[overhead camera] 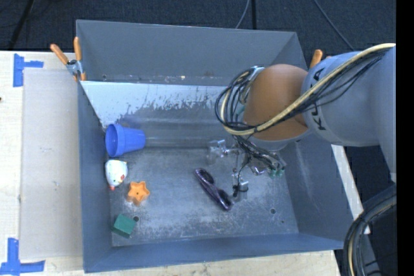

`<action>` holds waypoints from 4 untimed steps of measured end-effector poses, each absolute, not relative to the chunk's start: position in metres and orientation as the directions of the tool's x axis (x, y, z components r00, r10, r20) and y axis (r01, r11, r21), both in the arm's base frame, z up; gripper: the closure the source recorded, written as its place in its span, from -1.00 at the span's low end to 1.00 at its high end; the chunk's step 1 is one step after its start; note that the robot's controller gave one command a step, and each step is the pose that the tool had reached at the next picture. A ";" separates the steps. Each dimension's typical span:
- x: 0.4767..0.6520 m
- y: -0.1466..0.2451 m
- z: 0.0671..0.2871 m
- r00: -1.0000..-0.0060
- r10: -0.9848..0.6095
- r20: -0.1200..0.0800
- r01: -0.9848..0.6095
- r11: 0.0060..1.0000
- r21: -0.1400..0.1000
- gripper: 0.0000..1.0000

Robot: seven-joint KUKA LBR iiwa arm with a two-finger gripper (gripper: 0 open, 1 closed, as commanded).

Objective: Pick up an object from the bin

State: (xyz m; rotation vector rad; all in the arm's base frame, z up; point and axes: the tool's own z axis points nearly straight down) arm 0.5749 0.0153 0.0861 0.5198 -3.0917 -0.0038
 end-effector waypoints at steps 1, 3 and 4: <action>0.575 0.025 0.076 -0.952 -0.307 0.000 -0.307 0.952 0.000 -1.00; 0.556 0.022 0.071 -0.975 -0.223 0.005 -0.223 0.975 0.002 -1.00; 0.551 0.031 0.075 -0.874 -0.485 0.004 -0.485 0.875 0.004 -1.00</action>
Offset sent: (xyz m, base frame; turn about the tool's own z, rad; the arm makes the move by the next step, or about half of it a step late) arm -0.0284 -0.0057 -0.0161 0.1105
